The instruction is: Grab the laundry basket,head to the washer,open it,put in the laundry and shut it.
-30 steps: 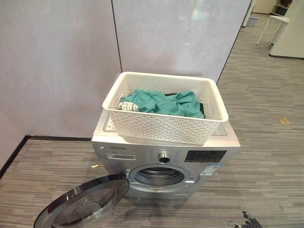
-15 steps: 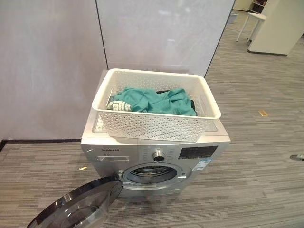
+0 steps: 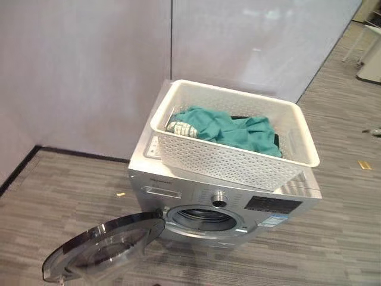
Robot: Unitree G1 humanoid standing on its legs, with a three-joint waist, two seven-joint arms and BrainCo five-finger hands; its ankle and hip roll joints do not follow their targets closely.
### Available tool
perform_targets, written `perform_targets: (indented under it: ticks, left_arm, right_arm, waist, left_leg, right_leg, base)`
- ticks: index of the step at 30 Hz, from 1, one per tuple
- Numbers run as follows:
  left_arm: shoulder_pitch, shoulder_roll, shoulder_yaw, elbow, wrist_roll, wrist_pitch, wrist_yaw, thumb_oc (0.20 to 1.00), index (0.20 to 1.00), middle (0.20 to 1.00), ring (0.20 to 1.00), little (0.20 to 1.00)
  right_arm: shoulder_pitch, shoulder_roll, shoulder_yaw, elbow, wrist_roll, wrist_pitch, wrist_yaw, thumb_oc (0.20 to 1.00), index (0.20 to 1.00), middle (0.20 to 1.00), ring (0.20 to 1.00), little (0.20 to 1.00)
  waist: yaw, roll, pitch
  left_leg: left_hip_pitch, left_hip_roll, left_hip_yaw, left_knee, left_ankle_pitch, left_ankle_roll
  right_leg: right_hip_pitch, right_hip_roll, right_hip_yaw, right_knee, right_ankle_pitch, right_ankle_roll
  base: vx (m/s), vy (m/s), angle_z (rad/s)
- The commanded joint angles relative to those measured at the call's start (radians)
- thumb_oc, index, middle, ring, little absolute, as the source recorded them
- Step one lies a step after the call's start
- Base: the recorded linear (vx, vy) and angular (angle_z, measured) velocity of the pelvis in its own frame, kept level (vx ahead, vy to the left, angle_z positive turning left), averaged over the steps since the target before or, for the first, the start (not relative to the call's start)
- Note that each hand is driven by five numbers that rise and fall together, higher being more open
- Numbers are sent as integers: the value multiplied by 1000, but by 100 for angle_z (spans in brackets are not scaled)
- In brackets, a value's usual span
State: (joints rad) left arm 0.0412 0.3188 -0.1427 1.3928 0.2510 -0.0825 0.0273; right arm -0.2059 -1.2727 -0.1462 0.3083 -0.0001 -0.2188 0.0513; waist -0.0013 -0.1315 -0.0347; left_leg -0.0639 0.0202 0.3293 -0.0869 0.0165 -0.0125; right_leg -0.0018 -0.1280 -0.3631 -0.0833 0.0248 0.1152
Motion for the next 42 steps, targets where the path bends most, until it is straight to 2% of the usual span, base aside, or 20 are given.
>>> perform_targets:
  ticks: [1,4,5,6,7,13,33,42]
  left_arm:
    - [-1,-27,-49,38,3,1,-18,1000,1000,1000,1000,1000]
    - [-1,-26,-57,42,2,4,-20,1000,1000,1000,1000,1000]
    - [0,-28,-54,42,2,4,-20,1000,1000,1000,1000,1000]
    - [-3,-21,-63,43,-1,6,-20,1000,1000,1000,1000,1000]
    - [-8,-21,-59,40,-12,8,-22,1000,1000,1000,1000,1000]
    - [-13,-29,-69,37,-19,6,-18,1000,1000,1000,1000,1000]
    - [-12,-60,-99,17,-22,3,-34,1000,1000,1000,1000,1000]
    - [-22,-62,-106,3,-11,6,-29,1000,1000,1000,1000,1000]
  right_arm:
    - [-147,-54,75,48,56,3,3,1000,1000,1000,1000,1000]
    - [-331,-56,267,97,72,13,25,1000,1000,1000,1000,1000]
    - [-345,-56,282,101,72,12,25,1000,1000,1000,1000,1000]
    - [-387,-48,340,113,75,17,42,1000,1000,1000,1000,1000]
    - [-490,-47,451,109,91,25,65,1000,1000,1000,1000,1000]
    - [-584,1,549,87,138,20,85,1000,1000,1000,1000,1000]
    - [-531,102,643,-101,317,48,224,1000,1000,1000,1000,1000]
    - [-562,196,679,-86,120,69,176,1000,1000,1000,1000,1000]
  waist:
    - [75,-48,-9]
    - [91,-53,-1]
    - [87,-51,-2]
    - [105,-57,5]
    - [112,-58,10]
    - [126,-56,13]
    - [133,-54,2]
    - [145,-50,12]
  left_leg:
    - [-35,84,16,0,53,-63]
    - [-48,85,10,0,57,-65]
    - [-49,85,10,0,57,-65]
    - [-54,85,5,0,61,-66]
    - [-65,88,-1,0,66,-68]
    - [-74,85,-17,0,68,-68]
    - [-68,89,-16,0,65,-70]
    - [-79,90,-22,0,65,-66]
  right_leg:
    - [-35,-152,-13,1,185,133]
    - [-37,-152,-20,-1,184,132]
    - [-37,-152,-21,-1,184,132]
    - [-39,-151,-24,-2,184,131]
    - [-41,-150,-29,-2,183,130]
    - [-37,-150,-46,-2,179,128]
    - [-38,-147,-49,-4,171,122]
    - [-54,-147,-47,-4,169,121]
  base:
    - [10,5,21]
    - [1,-1,17]
    - [5,-4,12]
    - [8,-10,10]
    - [7,-10,5]
    - [19,-5,9]
    - [1,-1,1]
    - [0,0,0]
